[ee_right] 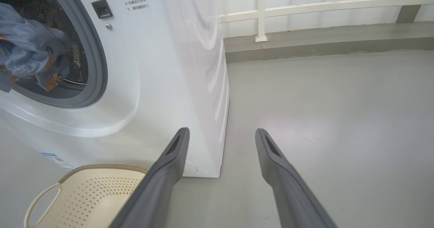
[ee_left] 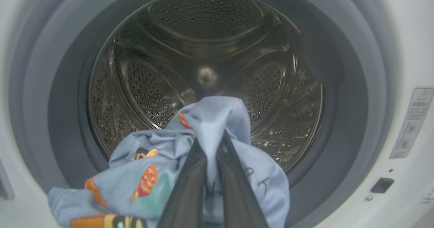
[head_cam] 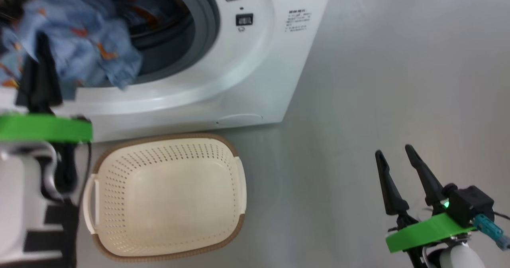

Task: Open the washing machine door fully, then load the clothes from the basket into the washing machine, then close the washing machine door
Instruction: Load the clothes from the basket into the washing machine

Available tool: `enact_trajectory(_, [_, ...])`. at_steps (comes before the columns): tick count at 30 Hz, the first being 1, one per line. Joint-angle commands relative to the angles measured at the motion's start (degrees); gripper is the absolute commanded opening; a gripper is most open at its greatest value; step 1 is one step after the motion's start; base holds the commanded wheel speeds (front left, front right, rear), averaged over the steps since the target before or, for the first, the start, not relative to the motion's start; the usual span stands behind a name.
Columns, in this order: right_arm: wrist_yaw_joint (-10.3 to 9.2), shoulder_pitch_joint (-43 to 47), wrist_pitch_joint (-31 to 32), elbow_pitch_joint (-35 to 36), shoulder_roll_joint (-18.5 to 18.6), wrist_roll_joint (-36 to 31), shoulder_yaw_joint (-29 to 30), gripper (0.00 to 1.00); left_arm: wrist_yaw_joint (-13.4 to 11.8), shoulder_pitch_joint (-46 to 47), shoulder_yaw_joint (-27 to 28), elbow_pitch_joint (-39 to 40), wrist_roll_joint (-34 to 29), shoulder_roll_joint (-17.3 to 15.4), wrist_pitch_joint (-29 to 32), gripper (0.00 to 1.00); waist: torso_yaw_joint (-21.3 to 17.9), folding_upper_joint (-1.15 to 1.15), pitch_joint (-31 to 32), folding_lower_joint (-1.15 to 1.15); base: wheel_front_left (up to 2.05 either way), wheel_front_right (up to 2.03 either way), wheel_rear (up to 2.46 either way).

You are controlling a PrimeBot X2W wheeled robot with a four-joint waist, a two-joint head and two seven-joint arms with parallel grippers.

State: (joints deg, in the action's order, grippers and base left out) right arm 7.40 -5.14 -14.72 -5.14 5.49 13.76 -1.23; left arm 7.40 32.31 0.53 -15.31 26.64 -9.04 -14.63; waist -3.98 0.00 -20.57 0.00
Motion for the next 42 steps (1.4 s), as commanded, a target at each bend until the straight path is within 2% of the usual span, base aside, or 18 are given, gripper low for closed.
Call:
enact_trajectory(1, [0.09, -1.1, -0.3, 1.4, 0.1, -0.1, -1.6, 1.0, 0.1, 2.9, 1.9, 0.0, 0.5, -2.7, -0.4, 0.0, -1.9, 0.0, -3.7, 0.0, 0.0, 0.0, 0.0])
enact_trajectory(12, [0.09, -6.2, -0.3, 0.9, -2.0, 0.7, -5.4, 1.0, 0.1, 24.5, -1.0, -22.5, 2.0, -9.0, -0.4, 0.0, -8.2, 0.0, -10.0, 0.0, 0.0, 0.0, 0.0])
enact_trajectory(18, [0.09, -7.7, -0.3, 1.4, -2.5, 1.1, -6.4, 1.0, 0.1, 33.6, -0.1, -26.8, 0.3, -11.5, -0.4, 0.0, -10.8, 0.0, -12.9, 0.0, 0.0, 0.0, 0.0])
enact_trajectory(19, [0.09, -7.9, -0.3, 1.5, -2.5, 1.2, -6.5, 1.0, 0.1, 34.6, 0.2, -27.2, -0.1, -11.6, -0.4, 0.2, -11.1, 0.0, -13.3, 0.0, 0.0, 0.0, 0.0])
enact_trajectory(20, [0.09, -8.1, -0.3, 1.6, -2.5, 1.2, -6.6, 1.0, 0.1, 35.4, 0.3, -27.7, -0.6, -11.9, -0.4, 0.78, -11.3, 0.0, -13.5, 0.0, 0.0, 0.0, 0.0])
enact_trajectory(21, [0.09, -8.2, -0.3, 1.6, -2.6, 1.2, -6.7, 1.0, 0.1, 35.9, 0.5, -28.4, -1.3, -12.2, -0.4, 1.0, -11.5, 0.0, -13.7, 0.0, 0.0, 0.0, 0.0])
enact_trajectory(30, [0.09, -8.3, -0.3, 1.5, -2.6, 1.7, -6.6, 1.0, 0.1, 36.3, 3.3, -32.7, -3.9, -12.6, -0.4, 1.0, -11.9, 0.0, -13.6, 0.0, 0.0, 0.0, 0.0])
enact_trajectory(42, [0.09, -8.6, -0.3, 1.1, -2.6, 0.6, -6.3, 1.0, 0.1, 30.9, 3.7, -30.4, -5.5, -10.1, -0.4, 1.0, -9.8, 0.0, -11.4, 0.0, 0.0, 0.0, 0.0])
